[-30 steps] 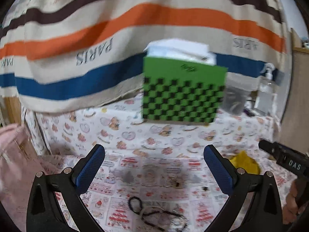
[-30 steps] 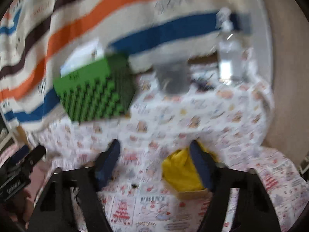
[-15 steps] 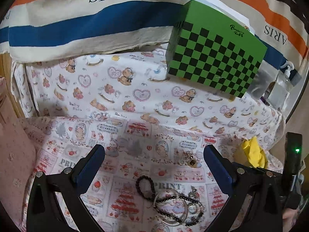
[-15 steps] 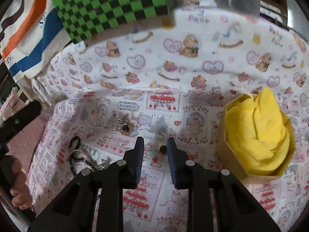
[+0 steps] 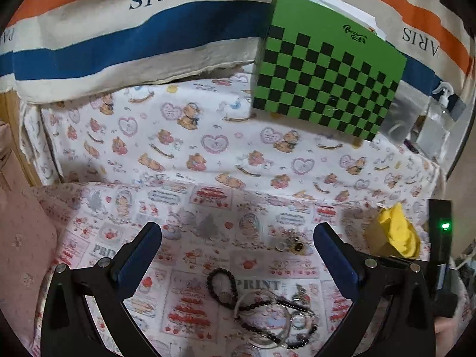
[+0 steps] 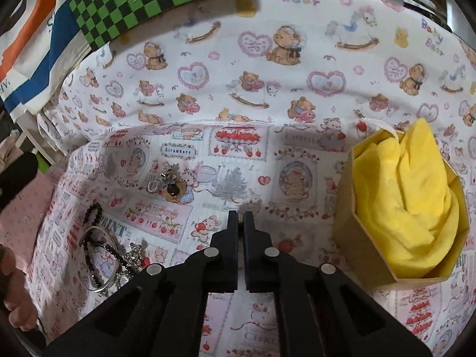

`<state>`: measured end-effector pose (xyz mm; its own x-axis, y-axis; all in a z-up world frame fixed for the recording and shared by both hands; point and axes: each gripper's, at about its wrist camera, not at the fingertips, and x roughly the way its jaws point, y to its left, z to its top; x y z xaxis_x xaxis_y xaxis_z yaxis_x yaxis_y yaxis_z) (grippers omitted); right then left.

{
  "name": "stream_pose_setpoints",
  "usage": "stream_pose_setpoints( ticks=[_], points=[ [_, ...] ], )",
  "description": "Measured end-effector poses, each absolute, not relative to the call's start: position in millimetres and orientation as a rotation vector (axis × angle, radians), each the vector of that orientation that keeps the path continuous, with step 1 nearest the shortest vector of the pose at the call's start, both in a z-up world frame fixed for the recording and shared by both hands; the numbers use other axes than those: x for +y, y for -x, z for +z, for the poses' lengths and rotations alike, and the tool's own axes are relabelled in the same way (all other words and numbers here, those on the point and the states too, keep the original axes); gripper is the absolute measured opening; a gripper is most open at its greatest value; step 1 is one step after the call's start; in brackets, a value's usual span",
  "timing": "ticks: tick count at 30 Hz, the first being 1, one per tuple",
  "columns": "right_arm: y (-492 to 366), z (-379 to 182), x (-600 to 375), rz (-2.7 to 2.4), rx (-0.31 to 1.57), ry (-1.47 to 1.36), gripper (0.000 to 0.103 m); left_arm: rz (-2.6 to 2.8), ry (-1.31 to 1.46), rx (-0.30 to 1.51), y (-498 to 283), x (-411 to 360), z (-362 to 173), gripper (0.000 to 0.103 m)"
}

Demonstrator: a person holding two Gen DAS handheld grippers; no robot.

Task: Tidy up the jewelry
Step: 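Grasp a small silver charm with the left tool while the right tool grasps a small dark-stone ring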

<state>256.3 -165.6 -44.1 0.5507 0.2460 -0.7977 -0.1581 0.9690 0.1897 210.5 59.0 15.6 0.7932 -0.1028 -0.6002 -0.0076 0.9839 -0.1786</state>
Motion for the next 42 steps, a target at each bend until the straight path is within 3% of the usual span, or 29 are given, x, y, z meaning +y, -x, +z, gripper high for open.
stream_pose_setpoints(
  ticks=[7,15,21,38,42],
  points=[
    [-241,-20,-185,0.263,0.923,-0.180,0.003,-0.059,0.169,0.644,-208,58,17,0.095],
    [-235,-7,-199,0.308,0.917,-0.267,0.003,-0.137,0.191,0.832,-226,30,7,0.060],
    [-219,17,-214,0.289,0.824,-0.265,0.003,-0.132,0.181,0.916,-257,-4,4,0.044],
    [-223,36,-285,0.123,0.738,-0.389,0.003,-0.048,0.166,1.053,-312,-36,-39,0.032],
    [-223,37,-289,0.137,0.739,-0.404,0.003,-0.081,0.235,1.098,-319,-33,-49,0.016]
  ],
)
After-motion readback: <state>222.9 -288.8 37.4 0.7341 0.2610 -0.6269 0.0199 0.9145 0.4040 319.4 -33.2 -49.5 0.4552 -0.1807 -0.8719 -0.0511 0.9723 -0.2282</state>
